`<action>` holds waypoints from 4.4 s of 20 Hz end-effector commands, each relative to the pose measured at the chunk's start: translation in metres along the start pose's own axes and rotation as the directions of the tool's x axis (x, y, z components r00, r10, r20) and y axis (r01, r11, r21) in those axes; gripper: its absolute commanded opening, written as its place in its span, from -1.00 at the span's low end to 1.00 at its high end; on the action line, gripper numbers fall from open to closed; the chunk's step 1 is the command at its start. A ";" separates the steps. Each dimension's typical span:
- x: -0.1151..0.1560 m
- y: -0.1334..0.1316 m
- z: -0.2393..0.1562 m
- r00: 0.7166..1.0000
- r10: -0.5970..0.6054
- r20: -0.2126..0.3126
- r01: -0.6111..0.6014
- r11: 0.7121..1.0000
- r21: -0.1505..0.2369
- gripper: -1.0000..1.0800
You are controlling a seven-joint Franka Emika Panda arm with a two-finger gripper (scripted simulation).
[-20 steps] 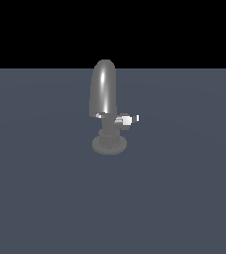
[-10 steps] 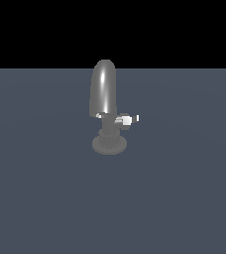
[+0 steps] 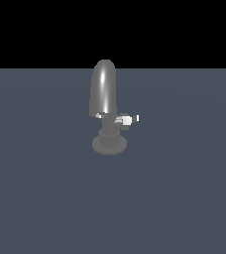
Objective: Turn on the faucet by rotating a designated handle.
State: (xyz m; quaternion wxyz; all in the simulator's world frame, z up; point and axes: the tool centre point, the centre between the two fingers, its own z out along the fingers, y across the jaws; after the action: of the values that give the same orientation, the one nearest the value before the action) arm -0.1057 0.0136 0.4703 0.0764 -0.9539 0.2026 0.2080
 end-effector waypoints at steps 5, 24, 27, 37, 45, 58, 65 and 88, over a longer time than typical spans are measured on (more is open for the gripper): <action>0.036 -0.007 0.003 0.987 0.101 0.125 -0.107 0.993 0.042 -1.00; 0.146 -0.005 0.039 0.774 0.351 0.526 -0.457 0.886 0.082 -1.00; 0.162 -0.001 0.050 0.717 0.378 0.586 -0.511 0.857 0.073 -1.00; 0.207 0.012 0.089 0.503 0.429 0.750 -0.665 0.747 0.018 -1.00; 0.235 0.025 0.128 0.302 0.432 0.850 -0.765 0.642 -0.055 -1.00; 0.256 0.043 0.193 0.004 0.377 0.926 -0.853 0.484 -0.193 -1.00; 0.257 0.045 0.202 -0.035 0.364 0.931 -0.860 0.463 -0.213 -1.00; 0.250 0.068 0.256 -0.011 0.358 0.934 -0.861 0.471 -0.191 -1.00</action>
State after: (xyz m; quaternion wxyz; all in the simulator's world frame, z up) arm -0.0126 -0.0769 0.1506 0.2932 -0.4201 0.5739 0.6389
